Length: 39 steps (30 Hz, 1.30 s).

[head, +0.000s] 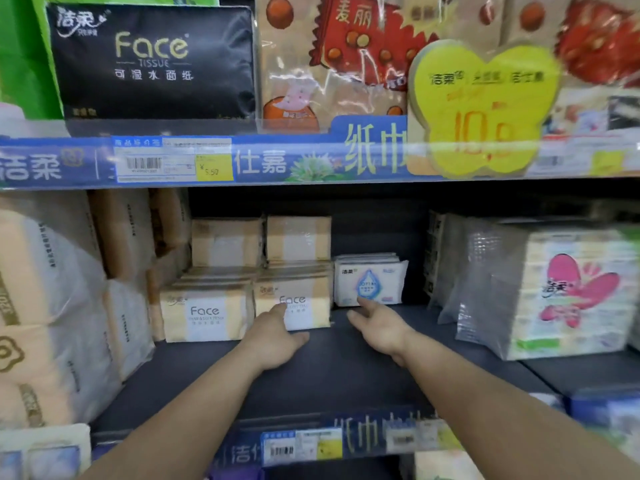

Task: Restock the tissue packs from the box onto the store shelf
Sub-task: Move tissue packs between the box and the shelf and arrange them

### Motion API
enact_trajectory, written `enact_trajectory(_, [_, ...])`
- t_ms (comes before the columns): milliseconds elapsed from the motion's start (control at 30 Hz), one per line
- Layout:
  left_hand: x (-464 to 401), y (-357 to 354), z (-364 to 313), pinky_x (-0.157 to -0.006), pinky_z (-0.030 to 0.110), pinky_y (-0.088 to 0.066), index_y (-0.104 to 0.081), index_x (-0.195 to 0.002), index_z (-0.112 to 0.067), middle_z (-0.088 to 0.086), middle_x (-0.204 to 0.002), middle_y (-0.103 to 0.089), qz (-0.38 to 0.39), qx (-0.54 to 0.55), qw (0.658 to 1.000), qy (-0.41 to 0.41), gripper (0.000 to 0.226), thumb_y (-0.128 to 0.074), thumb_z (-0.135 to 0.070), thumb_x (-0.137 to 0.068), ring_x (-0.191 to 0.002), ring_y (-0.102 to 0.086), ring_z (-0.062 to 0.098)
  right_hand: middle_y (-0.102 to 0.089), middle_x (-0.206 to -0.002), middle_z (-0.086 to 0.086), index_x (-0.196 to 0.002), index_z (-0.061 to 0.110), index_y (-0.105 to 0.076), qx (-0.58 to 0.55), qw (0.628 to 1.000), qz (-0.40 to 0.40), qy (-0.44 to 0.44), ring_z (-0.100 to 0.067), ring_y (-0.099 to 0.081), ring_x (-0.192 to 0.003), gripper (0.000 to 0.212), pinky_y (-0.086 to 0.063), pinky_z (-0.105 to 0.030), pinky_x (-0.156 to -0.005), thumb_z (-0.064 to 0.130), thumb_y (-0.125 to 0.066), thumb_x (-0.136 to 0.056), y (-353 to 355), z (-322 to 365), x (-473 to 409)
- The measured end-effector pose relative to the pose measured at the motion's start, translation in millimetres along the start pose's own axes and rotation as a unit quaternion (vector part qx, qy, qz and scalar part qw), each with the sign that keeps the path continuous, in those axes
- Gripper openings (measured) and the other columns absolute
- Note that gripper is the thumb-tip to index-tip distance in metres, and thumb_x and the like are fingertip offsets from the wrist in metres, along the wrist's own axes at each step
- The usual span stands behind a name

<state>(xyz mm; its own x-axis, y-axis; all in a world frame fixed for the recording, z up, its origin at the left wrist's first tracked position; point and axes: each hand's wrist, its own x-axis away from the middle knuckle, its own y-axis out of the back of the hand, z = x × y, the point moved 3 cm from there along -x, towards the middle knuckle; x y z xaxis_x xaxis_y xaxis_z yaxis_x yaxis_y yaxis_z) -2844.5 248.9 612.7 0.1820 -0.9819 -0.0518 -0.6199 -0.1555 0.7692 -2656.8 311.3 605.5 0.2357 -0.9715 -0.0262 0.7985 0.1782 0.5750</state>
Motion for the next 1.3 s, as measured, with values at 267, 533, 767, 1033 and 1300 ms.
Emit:
enact_trajectory(267, [79, -115, -174, -0.108, 0.036, -0.037, -0.035, -0.145, -0.021, 0.01, -0.15, -0.036, 0.028, -0.129, 0.984, -0.116, 0.074, -0.056, -0.057, -0.085, -0.134, -0.038, 0.03, -0.05, -0.143, -0.008, -0.146, 0.02, -0.036, 0.194, 0.976, -0.095, 0.04, -0.026, -0.046, -0.132, 0.055, -0.038, -0.033, -0.108, 0.034, -0.052, -0.096, 150, -93, 143])
enact_trajectory(533, [211, -329, -389, -0.109, 0.039, -0.032, -0.036, -0.142, -0.02, 0.012, -0.145, -0.038, 0.114, -0.19, 0.927, -0.304, 0.067, -0.05, -0.056, -0.088, -0.134, -0.034, 0.032, -0.046, -0.146, -0.004, -0.148, 0.022, -0.032, 0.342, 0.915, -0.169, -0.13, -0.026, -0.048, -0.128, 0.057, -0.045, -0.037, -0.097, 0.044, -0.045, -0.097, 356, -267, 339])
enact_trajectory(767, [281, -488, -508, -0.105, 0.043, -0.038, -0.037, -0.141, -0.023, 0.007, -0.146, -0.035, 0.232, -0.196, 0.861, -0.407, 0.066, -0.044, -0.062, -0.088, -0.131, -0.036, 0.032, -0.057, -0.134, -0.006, -0.146, 0.026, -0.036, 0.328, 0.866, -0.231, -0.299, -0.03, -0.054, -0.118, 0.056, -0.051, -0.043, -0.09, 0.048, -0.043, -0.094, 466, -391, 465])
enact_trajectory(1033, [262, -646, -587, -0.114, 0.044, -0.023, -0.023, -0.15, -0.022, 0.008, -0.155, -0.024, 0.313, -0.187, 0.818, -0.445, 0.069, -0.047, -0.053, -0.093, -0.142, -0.023, 0.032, -0.046, -0.145, -0.006, -0.147, 0.023, -0.034, 0.268, 0.828, -0.261, -0.418, -0.027, -0.048, -0.129, 0.055, -0.044, -0.041, -0.103, 0.038, -0.05, -0.096, 564, -526, 506])
enact_trajectory(1300, [186, -787, -633, -0.115, 0.046, -0.021, -0.026, -0.149, -0.025, 0.007, -0.156, -0.023, 0.381, -0.216, 0.8, -0.41, 0.07, -0.053, -0.051, -0.091, -0.144, -0.02, 0.03, -0.044, -0.147, -0.006, -0.147, 0.016, -0.031, 0.217, 0.815, -0.221, -0.49, -0.023, -0.047, -0.13, 0.059, -0.043, -0.033, -0.103, 0.033, -0.053, -0.095, 625, -649, 458])
